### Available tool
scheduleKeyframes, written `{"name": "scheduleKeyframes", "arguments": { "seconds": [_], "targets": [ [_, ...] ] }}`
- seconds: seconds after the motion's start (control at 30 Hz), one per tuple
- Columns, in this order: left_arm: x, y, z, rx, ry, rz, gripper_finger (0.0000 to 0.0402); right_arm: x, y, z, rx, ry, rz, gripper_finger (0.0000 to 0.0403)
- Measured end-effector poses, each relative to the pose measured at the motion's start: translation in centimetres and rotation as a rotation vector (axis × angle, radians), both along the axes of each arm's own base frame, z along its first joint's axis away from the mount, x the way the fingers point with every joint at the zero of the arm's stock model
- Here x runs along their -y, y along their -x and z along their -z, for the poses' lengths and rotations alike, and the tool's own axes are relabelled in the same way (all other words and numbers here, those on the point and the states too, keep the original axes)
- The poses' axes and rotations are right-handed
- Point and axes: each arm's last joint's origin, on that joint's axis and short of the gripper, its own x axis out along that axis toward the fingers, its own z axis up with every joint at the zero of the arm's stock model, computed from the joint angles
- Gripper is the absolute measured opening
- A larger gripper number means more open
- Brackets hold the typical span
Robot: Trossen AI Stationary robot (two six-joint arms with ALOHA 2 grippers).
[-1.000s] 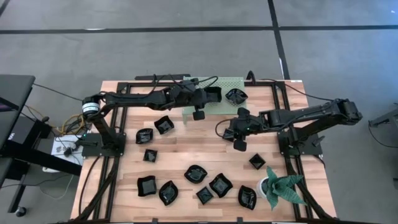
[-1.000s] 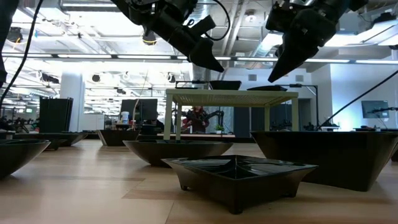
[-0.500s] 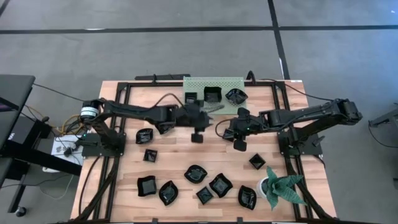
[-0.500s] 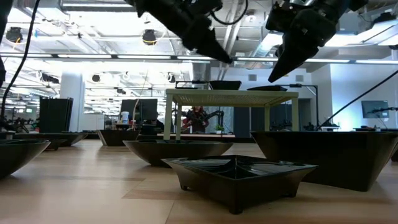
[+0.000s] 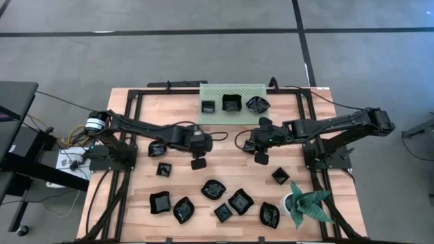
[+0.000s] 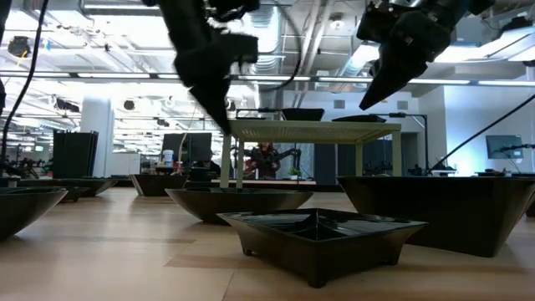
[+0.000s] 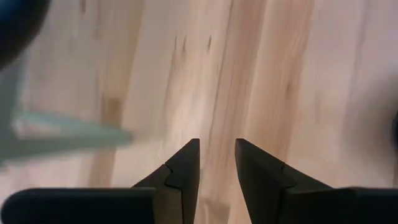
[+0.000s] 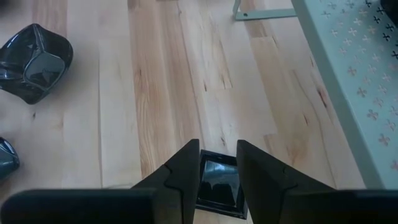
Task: Pick & Place Mini shaped plates
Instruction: Stack the distorted plate on top of the other distorted plate on the shelf
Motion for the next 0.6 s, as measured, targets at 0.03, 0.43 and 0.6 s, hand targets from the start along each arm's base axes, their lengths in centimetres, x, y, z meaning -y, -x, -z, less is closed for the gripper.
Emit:
{"name": "scheduleKeyframes", "arguments": {
  "seconds": [0.03, 0.43, 0.6],
  "targets": [
    [0.0, 0.3, 0.6, -0.015, 0.010, -0.022, 0.0104, 0.0, 0.0, 0.0, 0.001, 0.000, 0.000, 0.0102],
    [-2.1, 4.1, 4.8, -0.108, -0.050, -0.277, 0.0104, 0.0, -0.1, -0.1, 0.008, 0.000, 0.000, 0.0102],
    [-3.0, 6.0, 4.0, -0.065, -0.025, -0.361, 0.0104, 0.0, -0.1, -0.1, 0.010, 0.000, 0.000, 0.0102]
  ]
}}
